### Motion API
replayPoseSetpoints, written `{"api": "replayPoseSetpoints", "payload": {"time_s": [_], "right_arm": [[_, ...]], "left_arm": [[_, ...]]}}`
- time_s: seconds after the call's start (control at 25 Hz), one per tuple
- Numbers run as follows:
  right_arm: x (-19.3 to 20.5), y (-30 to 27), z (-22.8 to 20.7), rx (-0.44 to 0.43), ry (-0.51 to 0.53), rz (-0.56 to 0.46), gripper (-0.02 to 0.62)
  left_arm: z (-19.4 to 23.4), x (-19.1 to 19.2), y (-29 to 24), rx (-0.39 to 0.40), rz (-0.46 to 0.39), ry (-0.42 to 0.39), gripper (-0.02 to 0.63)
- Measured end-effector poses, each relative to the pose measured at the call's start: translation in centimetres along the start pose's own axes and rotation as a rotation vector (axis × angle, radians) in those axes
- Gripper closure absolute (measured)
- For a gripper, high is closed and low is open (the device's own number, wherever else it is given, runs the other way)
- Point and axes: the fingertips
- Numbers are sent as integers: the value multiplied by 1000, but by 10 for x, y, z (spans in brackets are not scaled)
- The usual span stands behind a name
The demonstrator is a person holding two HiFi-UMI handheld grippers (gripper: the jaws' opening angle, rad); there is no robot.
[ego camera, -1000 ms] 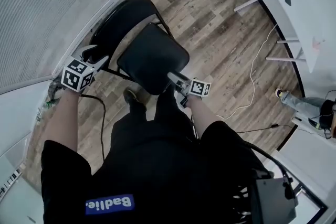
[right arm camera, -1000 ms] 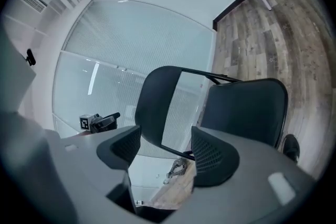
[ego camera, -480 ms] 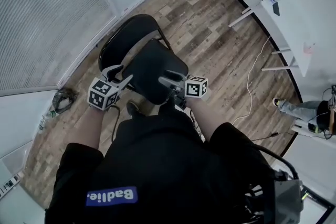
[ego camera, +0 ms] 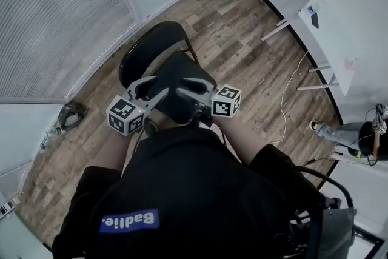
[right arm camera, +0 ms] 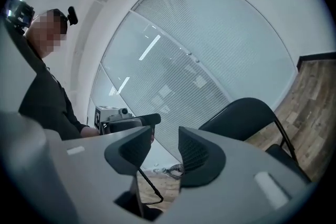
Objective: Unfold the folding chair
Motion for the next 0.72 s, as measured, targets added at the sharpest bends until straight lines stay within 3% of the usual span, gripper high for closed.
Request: {"api": "replayPoseSetpoints", "payload": {"time_s": [0.4, 0.72], "right_arm": [[-40, -28, 74, 15, 331, 24, 554], [-54, -50, 128, -5, 515, 8, 591]], "left_arm": [[-5, -76, 45, -54, -239, -108, 540], [-9, -99, 73, -74, -286, -148, 600]]}}
Point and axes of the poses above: the fingertips, and each gripper's own axes: y backward along the fingers, z to its left, x out of its underside, and after that the axes turned 12 degrees about -y, right-handed
